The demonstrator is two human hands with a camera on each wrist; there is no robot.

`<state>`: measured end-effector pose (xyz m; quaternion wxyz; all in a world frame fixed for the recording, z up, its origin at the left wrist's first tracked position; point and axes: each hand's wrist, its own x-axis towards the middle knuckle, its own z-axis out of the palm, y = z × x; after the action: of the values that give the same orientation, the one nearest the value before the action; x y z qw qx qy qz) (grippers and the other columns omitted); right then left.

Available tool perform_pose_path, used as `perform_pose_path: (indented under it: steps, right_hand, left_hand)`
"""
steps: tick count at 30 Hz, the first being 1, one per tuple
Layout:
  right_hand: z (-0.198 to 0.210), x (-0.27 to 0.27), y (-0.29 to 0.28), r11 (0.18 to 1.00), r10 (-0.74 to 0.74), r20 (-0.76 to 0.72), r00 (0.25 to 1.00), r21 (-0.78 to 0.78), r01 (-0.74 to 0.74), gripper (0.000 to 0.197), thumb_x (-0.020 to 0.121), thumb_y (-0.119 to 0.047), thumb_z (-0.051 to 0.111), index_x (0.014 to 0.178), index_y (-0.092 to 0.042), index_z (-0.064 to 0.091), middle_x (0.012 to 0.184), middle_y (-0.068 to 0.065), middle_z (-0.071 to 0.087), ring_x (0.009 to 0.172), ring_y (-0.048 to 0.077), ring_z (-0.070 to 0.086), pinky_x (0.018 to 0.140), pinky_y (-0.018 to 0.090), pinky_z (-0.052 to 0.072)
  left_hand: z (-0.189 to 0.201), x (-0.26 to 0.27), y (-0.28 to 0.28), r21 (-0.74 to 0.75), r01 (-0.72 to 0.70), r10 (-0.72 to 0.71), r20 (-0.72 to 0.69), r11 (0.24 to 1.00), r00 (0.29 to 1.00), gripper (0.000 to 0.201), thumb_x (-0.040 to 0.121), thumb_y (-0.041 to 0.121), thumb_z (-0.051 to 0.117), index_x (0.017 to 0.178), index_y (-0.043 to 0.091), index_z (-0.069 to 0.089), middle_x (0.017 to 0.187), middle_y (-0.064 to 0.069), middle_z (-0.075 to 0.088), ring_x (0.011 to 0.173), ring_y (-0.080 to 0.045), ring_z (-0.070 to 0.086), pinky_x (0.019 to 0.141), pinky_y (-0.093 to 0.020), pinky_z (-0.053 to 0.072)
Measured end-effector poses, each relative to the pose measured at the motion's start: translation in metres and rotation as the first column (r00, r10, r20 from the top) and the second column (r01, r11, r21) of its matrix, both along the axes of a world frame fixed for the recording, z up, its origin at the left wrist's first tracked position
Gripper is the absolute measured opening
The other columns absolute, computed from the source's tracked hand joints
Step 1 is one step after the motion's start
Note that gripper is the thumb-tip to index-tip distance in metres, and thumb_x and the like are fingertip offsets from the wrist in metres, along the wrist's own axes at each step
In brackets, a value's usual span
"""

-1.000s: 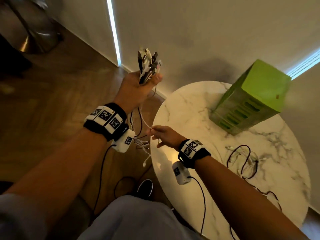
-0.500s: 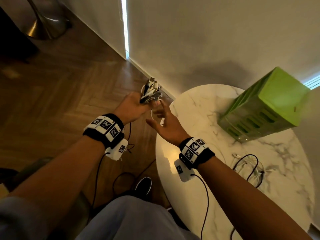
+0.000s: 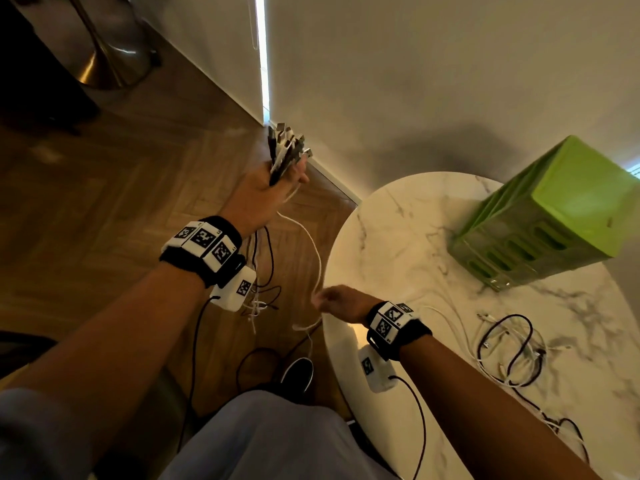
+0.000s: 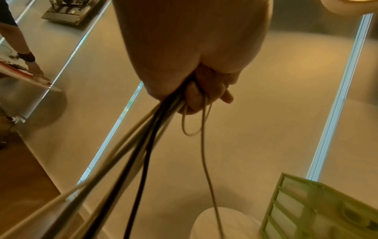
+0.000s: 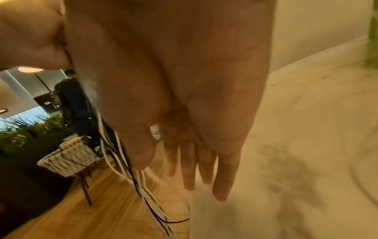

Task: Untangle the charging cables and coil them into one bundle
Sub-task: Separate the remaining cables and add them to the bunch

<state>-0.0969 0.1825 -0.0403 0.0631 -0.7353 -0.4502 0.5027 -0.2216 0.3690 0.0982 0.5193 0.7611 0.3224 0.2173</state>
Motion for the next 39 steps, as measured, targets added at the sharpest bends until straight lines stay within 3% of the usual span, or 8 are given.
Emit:
perform_pose_path:
  steps: [6, 9, 15, 20, 24, 31, 35, 39]
  right_hand:
    - [0.055, 0.018, 0.008, 0.883, -0.290, -0.101, 0.952, 0.355, 0.307, 0.067, 0.089, -0.007, 0.070, 0.148, -0.010, 0.039, 0.149, 0.012, 0.045, 0.136, 0.026, 0.044, 0.111, 0.040, 0.042]
    - [0.105, 0.014, 0.030, 0.674, -0.309, -0.435, 0.846, 0.528, 0.517, 0.050, 0.095, -0.009, 0.066, 0.140, -0.017, 0.045, 0.135, 0.003, 0.056, 0.121, 0.018, 0.059, 0.100, 0.037, 0.054]
    - [0.131, 0.013, 0.042, 0.459, -0.367, -0.229, 0.902, 0.799, 0.389, 0.003, 0.097, -0.014, 0.064, 0.099, -0.014, 0.066, 0.090, -0.013, 0.067, 0.086, -0.001, 0.064, 0.079, 0.018, 0.050]
    - [0.104, 0.016, 0.009, 0.498, -0.225, -0.038, 0.974, 0.854, 0.149, 0.007, 0.095, -0.010, 0.066, 0.100, -0.012, 0.070, 0.106, -0.006, 0.071, 0.116, 0.011, 0.063, 0.099, 0.032, 0.049]
    - [0.083, 0.015, -0.010, 0.745, 0.005, 0.199, 0.980, 0.652, -0.137, 0.025, 0.087, -0.004, 0.061, 0.102, -0.021, 0.072, 0.127, -0.009, 0.068, 0.140, 0.013, 0.045, 0.116, 0.046, 0.027]
    - [0.113, 0.001, 0.035, 0.770, -0.236, -0.200, 0.951, 0.558, 0.309, 0.060, 0.093, -0.028, 0.067, 0.146, -0.022, 0.039, 0.141, -0.002, 0.054, 0.128, 0.009, 0.052, 0.106, 0.031, 0.046]
    - [0.125, -0.017, 0.046, 0.642, -0.270, -0.227, 0.936, 0.682, 0.351, 0.020, 0.102, -0.013, 0.046, 0.121, -0.020, 0.047, 0.118, -0.002, 0.055, 0.100, -0.006, 0.055, 0.088, 0.003, 0.040]
    - [0.129, -0.019, 0.046, 0.486, -0.393, -0.416, 0.820, 0.663, 0.569, 0.024, 0.107, -0.007, 0.038, 0.125, -0.002, 0.053, 0.116, 0.012, 0.063, 0.111, 0.014, 0.063, 0.100, 0.035, 0.050]
  left_hand:
    - [0.001, -0.003, -0.005, -0.206, 0.158, -0.138, 0.109, 0.966, 0.984, 0.045, 0.103, 0.047, 0.048, 0.087, 0.009, 0.066, 0.052, 0.016, 0.042, 0.050, -0.004, 0.033, 0.051, -0.021, 0.032]
    - [-0.005, 0.000, -0.011, -0.276, 0.252, -0.226, 0.122, 0.928, 0.966, 0.046, 0.102, 0.050, 0.049, 0.087, 0.010, 0.066, 0.056, 0.012, 0.036, 0.050, -0.007, 0.029, 0.051, -0.022, 0.030]
    - [-0.008, 0.015, -0.010, -0.365, 0.124, -0.083, 0.127, 0.923, 0.988, 0.052, 0.093, 0.065, 0.055, 0.081, 0.016, 0.063, 0.063, 0.002, 0.043, 0.051, -0.011, 0.037, 0.052, -0.026, 0.031]
    - [-0.003, 0.021, -0.001, -0.252, -0.082, 0.104, 0.074, 0.964, 0.992, 0.053, 0.097, 0.067, 0.043, 0.081, 0.019, 0.061, 0.062, 0.008, 0.054, 0.067, -0.018, 0.054, 0.060, -0.031, 0.041]
    - [0.004, 0.022, 0.001, -0.259, -0.058, 0.078, 0.070, 0.964, 0.994, 0.050, 0.099, 0.063, 0.040, 0.076, 0.021, 0.052, 0.059, 0.008, 0.046, 0.056, -0.009, 0.043, 0.057, -0.028, 0.037]
    - [0.002, 0.031, -0.033, -0.297, 0.155, -0.142, 0.065, 0.942, 0.988, 0.049, 0.101, 0.061, 0.036, 0.084, 0.021, 0.058, 0.067, 0.008, 0.062, 0.071, -0.006, 0.063, 0.075, -0.029, 0.049]
    - [-0.004, 0.035, -0.037, 0.009, 0.243, -0.243, -0.027, 0.970, 0.970, 0.031, 0.105, 0.049, 0.036, 0.096, 0.033, 0.062, 0.091, -0.001, 0.057, 0.096, -0.008, 0.057, 0.088, -0.020, 0.041]
    - [-0.002, 0.037, -0.026, 0.244, 0.330, -0.310, -0.119, 0.912, 0.943, 0.019, 0.104, 0.043, 0.047, 0.104, 0.038, 0.065, 0.117, -0.005, 0.050, 0.120, -0.017, 0.040, 0.107, -0.030, 0.033]
